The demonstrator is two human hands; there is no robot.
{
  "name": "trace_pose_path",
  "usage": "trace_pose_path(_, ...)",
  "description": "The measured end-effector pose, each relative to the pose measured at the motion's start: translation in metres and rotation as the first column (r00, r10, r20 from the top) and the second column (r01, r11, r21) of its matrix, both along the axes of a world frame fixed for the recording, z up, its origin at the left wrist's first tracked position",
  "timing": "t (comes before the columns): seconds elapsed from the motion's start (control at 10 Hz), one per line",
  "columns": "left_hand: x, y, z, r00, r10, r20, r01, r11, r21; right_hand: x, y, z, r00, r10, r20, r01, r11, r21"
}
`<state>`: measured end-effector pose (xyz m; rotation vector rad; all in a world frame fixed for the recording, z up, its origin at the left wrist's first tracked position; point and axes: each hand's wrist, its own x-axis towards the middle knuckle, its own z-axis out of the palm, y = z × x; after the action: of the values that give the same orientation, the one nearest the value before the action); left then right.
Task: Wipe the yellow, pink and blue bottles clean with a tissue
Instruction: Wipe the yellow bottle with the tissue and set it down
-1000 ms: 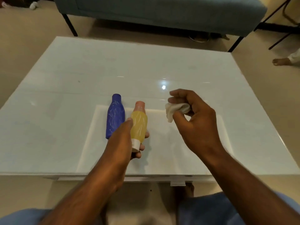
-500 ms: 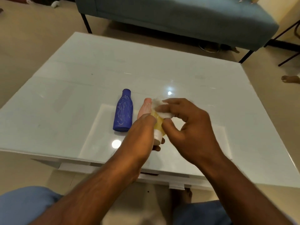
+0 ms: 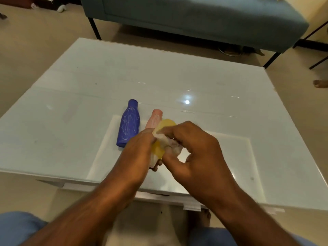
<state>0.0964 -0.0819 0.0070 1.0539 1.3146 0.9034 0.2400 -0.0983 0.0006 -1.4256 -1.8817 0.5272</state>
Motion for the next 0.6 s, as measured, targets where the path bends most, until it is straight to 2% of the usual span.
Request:
trace_pose_path(0.1,-0.007,0.002,-0.004,0.998,-0.043,-0.038,0.042,0.999,-0.033,0.007,0.012,-0.007,0.990,-0.137,-0.023,0.137,0.991,0.008)
trace_pose_path(0.2,-0.011,0.001,-0.006,0.995,-0.087,-0.055,0.084,0.995,-0.049,0.013,0.018,-0.007,0.979,-0.189,-0.070,0.190,0.982,0.008)
trace_pose_path(0.3,-0.014,0.000,-0.007,0.995,-0.080,-0.063,0.077,0.996,-0.047,-0.010,0.002,-0.005,0.999,0.023,0.025,-0.023,1.000,-0.010)
trace_pose_path(0.4,-0.017,0.000,-0.011,0.998,-0.044,-0.038,0.042,0.998,-0.047,-0.009,0.009,-0.008,0.999,-0.013,0.037,0.013,1.000,-0.004)
trace_pose_path(0.5,-0.018,0.000,-0.013,0.998,-0.055,-0.030,0.053,0.997,-0.059,0.004,0.022,-0.007,0.979,-0.203,-0.001,0.203,0.979,-0.026)
trace_pose_path(0.6,-0.018,0.000,-0.011,1.000,0.002,-0.009,-0.002,0.999,-0.048,-0.012,0.007,-0.007,0.997,-0.075,0.016,0.076,0.997,-0.034)
